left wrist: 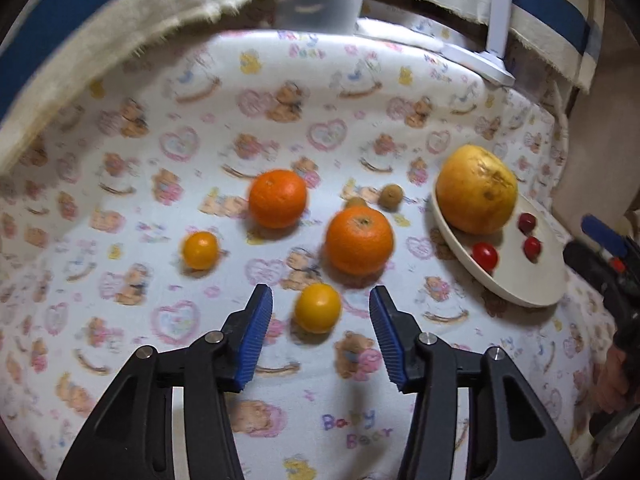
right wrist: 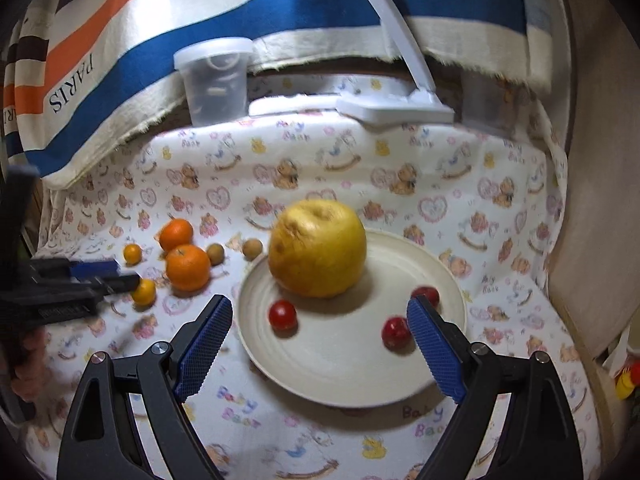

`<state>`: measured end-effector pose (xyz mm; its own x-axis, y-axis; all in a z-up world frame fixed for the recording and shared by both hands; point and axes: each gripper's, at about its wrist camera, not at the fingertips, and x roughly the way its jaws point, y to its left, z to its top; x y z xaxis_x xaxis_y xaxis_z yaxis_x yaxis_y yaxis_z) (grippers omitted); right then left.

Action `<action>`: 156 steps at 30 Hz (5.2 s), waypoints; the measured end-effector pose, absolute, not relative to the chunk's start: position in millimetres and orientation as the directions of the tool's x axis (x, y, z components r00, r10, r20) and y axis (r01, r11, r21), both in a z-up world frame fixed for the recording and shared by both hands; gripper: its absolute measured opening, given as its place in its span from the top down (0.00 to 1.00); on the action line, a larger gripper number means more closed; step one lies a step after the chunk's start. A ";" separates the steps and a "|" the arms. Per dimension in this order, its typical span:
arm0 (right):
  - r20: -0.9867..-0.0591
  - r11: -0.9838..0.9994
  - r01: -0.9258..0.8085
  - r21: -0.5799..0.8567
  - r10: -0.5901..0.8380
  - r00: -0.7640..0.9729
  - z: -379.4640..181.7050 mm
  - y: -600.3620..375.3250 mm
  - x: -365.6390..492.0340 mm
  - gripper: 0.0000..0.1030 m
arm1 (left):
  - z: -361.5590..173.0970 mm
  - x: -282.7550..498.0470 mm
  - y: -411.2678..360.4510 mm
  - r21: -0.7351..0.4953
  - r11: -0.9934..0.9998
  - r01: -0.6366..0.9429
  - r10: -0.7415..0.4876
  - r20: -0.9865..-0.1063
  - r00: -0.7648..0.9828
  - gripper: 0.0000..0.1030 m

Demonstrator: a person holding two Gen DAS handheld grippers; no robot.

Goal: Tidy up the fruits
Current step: 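Close the left tool on a small yellow citrus, then close the right tool on an orange mandarin while the left holds the yellow citrus, then carry the mandarin onto the plate and open the right tool while the left holds the citrus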

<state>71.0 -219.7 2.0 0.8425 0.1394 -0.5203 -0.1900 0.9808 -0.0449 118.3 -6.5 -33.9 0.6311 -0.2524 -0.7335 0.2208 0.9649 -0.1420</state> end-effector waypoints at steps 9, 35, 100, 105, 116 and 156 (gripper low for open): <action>-0.499 0.974 -0.215 -0.068 0.154 0.853 16.2 -190.4 74.8 0.12 | -43.8 120.9 -13.6 -0.121 0.964 0.237 -0.245 -0.752 0.612 0.60; -0.526 0.963 -0.259 -0.072 0.184 0.830 14.3 -147.2 87.6 0.12 | 8.0 115.5 46.0 -0.089 0.992 0.094 -0.129 -0.621 0.773 0.73; -0.620 0.941 -0.338 -0.016 0.256 0.742 -13.8 -137.4 90.6 0.50 | 8.3 105.2 28.4 -0.060 0.993 0.106 -0.120 -0.604 0.788 0.73; -0.613 0.955 -0.294 0.034 0.252 0.749 -9.8 -164.5 87.3 0.50 | 7.6 103.8 21.4 -0.037 0.991 0.129 -0.125 -0.607 0.785 0.73; -0.577 0.975 -0.217 0.050 0.206 0.790 7.4 -220.2 82.3 0.50 | 9.9 100.7 18.4 -0.030 0.990 0.137 -0.127 -0.599 0.790 0.73; -0.640 0.980 -0.186 0.068 0.186 0.746 -29.6 -251.3 96.6 0.21 | -3.7 91.2 -37.2 0.053 0.963 0.263 -0.172 -0.630 0.757 0.73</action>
